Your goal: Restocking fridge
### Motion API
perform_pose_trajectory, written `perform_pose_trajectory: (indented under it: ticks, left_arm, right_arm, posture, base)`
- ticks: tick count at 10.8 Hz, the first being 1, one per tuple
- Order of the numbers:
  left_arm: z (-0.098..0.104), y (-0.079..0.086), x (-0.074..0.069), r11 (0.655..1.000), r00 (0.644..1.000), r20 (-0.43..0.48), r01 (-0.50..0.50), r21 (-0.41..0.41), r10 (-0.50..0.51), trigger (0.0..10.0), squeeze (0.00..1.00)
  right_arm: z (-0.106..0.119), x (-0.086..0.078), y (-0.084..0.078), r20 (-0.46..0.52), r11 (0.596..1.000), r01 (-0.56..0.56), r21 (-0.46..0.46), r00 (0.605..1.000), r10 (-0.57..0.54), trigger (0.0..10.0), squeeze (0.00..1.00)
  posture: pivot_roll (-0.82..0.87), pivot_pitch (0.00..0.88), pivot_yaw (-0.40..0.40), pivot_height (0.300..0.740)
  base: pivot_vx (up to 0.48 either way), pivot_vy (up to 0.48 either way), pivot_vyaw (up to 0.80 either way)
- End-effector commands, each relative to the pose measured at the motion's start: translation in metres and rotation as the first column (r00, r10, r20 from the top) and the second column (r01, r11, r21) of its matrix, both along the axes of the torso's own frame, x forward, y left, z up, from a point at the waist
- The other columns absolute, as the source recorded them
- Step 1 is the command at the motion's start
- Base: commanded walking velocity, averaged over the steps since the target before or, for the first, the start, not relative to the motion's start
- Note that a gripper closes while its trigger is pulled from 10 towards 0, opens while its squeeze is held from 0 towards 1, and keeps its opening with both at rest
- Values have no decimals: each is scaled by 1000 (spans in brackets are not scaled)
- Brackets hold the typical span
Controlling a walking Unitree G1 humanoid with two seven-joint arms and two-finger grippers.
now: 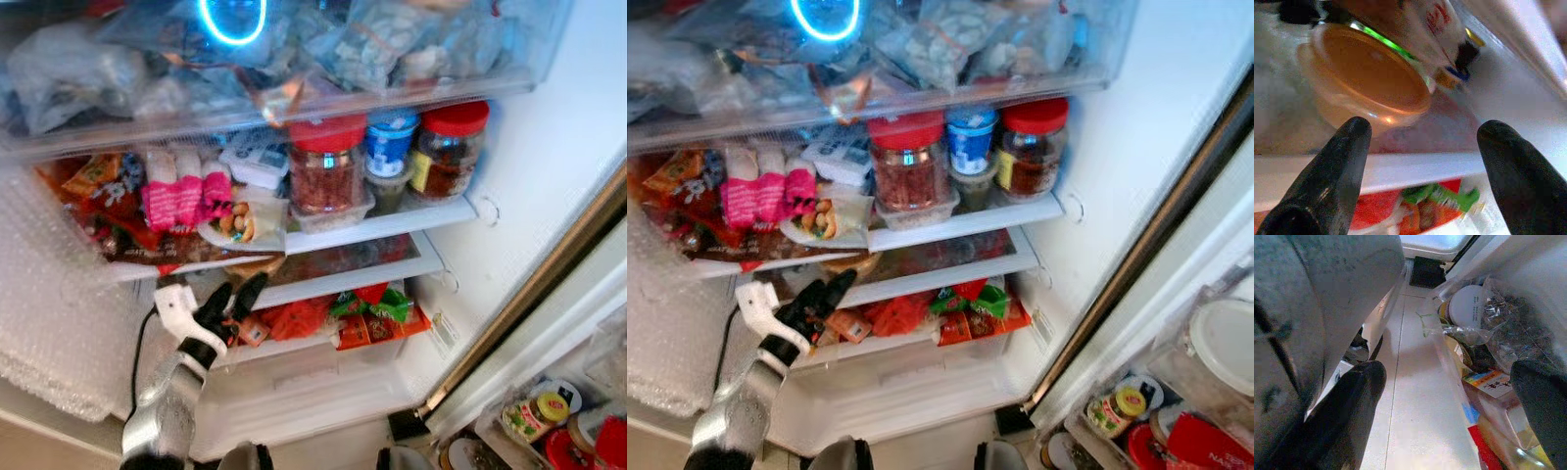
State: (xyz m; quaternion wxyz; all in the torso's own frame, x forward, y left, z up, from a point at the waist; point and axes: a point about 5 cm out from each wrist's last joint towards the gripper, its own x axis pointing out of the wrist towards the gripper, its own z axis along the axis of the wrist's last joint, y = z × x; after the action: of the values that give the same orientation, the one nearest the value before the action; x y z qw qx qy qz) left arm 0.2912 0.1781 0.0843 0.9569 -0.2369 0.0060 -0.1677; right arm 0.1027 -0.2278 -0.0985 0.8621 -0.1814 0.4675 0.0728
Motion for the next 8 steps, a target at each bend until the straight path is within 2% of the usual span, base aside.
perform_pose_trajectory:
  ticks: [1, 2, 3, 4, 5, 6, 8]
  left_arm:
    - [2, 4, -6, 991, 1000, 13, -14, 133, 12, 10000, 0]
    - [5, 9, -12, 961, 996, 48, -79, 264, 69, 10000, 0]
    - [5, 9, -12, 961, 996, 48, -79, 264, 69, 10000, 0]
    - [-4, 22, -19, 857, 982, 82, -188, 480, 169, 10000, 0]
    - [-13, 23, -21, 820, 979, 67, -197, 538, 191, 10000, 0]
    - [-19, 26, -23, 810, 969, 54, -231, 538, 241, 10000, 0]
    - [-24, 27, -23, 810, 961, 41, -254, 528, 274, 10000, 0]
  right_arm:
    - [-6, -11, 10, -53, 999, -30, 18, 998, 31, 10000, 0]
    - [-6, -10, 10, -52, 999, -27, 18, 998, 28, 10000, 0]
    - [-6, -10, 10, -52, 999, -27, 18, 998, 28, 10000, 0]
    - [-6, -8, 11, -53, 999, -34, 19, 998, 35, 10000, 0]
    - [-6, -8, 12, -52, 999, -35, 20, 998, 36, 10000, 0]
    - [-6, -8, 12, -50, 999, -28, 19, 998, 29, 10000, 0]
    - [-6, -8, 12, -50, 999, -26, 19, 998, 26, 10000, 0]
  posture:
    - [-110, 75, 46, 640]
    - [-101, 71, 49, 640]
    - [-101, 71, 49, 640]
    - [-91, 61, 49, 640]
    - [-95, 56, 53, 640]
    - [-101, 52, 57, 640]
    - [-102, 39, 57, 640]
  base:
    - [0, 0, 0]
    - [0, 0, 0]
    - [0, 0, 0]
    - [0, 0, 0]
    - [0, 0, 0]
    - [0, 0, 0]
    - [0, 0, 0]
